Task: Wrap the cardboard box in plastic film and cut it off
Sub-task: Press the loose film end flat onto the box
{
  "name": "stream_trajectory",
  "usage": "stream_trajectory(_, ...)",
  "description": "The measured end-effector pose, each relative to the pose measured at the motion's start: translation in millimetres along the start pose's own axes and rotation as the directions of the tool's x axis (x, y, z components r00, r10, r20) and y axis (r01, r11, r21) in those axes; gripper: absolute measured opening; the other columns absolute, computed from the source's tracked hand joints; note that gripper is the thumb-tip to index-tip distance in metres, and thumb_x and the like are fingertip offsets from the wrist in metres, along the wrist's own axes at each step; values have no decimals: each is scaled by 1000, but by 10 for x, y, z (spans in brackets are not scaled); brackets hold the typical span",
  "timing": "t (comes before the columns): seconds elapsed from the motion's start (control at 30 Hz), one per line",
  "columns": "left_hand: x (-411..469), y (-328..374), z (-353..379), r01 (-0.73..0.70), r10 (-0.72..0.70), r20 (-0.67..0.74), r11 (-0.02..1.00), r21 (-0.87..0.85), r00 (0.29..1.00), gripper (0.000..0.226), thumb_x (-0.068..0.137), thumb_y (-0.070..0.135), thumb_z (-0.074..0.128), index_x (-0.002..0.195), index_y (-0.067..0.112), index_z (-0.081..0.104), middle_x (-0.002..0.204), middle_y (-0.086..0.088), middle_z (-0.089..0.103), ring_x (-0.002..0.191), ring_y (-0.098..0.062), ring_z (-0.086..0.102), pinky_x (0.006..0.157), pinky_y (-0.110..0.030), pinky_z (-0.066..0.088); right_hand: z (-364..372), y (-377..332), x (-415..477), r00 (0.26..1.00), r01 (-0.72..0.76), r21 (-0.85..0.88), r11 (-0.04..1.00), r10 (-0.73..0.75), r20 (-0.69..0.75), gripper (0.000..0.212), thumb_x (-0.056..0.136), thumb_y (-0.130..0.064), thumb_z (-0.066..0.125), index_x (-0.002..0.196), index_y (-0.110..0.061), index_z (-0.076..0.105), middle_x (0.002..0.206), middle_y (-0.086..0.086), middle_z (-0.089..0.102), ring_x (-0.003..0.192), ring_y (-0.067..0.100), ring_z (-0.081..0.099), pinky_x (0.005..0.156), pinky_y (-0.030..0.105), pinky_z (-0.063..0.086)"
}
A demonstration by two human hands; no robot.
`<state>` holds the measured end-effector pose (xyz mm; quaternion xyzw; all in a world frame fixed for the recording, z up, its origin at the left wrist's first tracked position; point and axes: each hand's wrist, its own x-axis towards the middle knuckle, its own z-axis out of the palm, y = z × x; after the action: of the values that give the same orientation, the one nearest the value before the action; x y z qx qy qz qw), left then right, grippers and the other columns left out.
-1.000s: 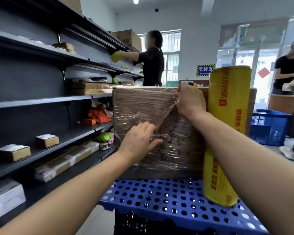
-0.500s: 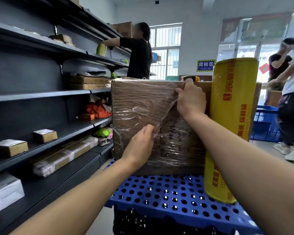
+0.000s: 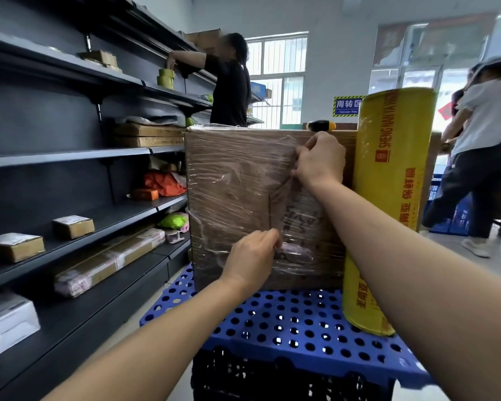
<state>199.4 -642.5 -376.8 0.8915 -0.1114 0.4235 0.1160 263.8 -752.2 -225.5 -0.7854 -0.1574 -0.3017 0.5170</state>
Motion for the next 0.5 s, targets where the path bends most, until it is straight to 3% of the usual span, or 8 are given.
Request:
stream_trajectory(0.17,148,26,62,41,-43,32,997,65,999,21,75,-8,65,87,8,62,72,-4,64,69,-24,61,55,-28,41,-15,34,14,962,-271,330,904,257,87,21,81,-5,72,70,-13,55,89,14,69,77,25,71,72,38,60)
stream_trajectory(0.27,122,5,92,-79,72,49,983,163,996,35,58,-11,73,84,11,63,69,1,63,65,-20,57,56,-25,39,-16,50,-93,968,-250,450,857,237,87,18,84,-3,66,73,-16,60,90,10,69,82,22,70,76,35,59)
stream_trajectory(0.4,121,15,159,-106,89,94,977,184,992,36,60,-11,72,88,11,65,75,2,68,76,-24,55,62,-32,43,-25,-16,-197,961,-272,639,719,176,212,18,94,-1,50,106,-7,63,104,11,68,91,18,68,82,28,57)
stream_trajectory(0.5,130,-35,150,-156,137,105,968,197,985,42,48,-10,78,83,10,67,69,1,67,66,-23,59,55,-29,50,-76,-33,-156,973,-225,738,636,183,139,38,96,5,42,131,-6,50,122,7,60,105,15,63,92,27,52)
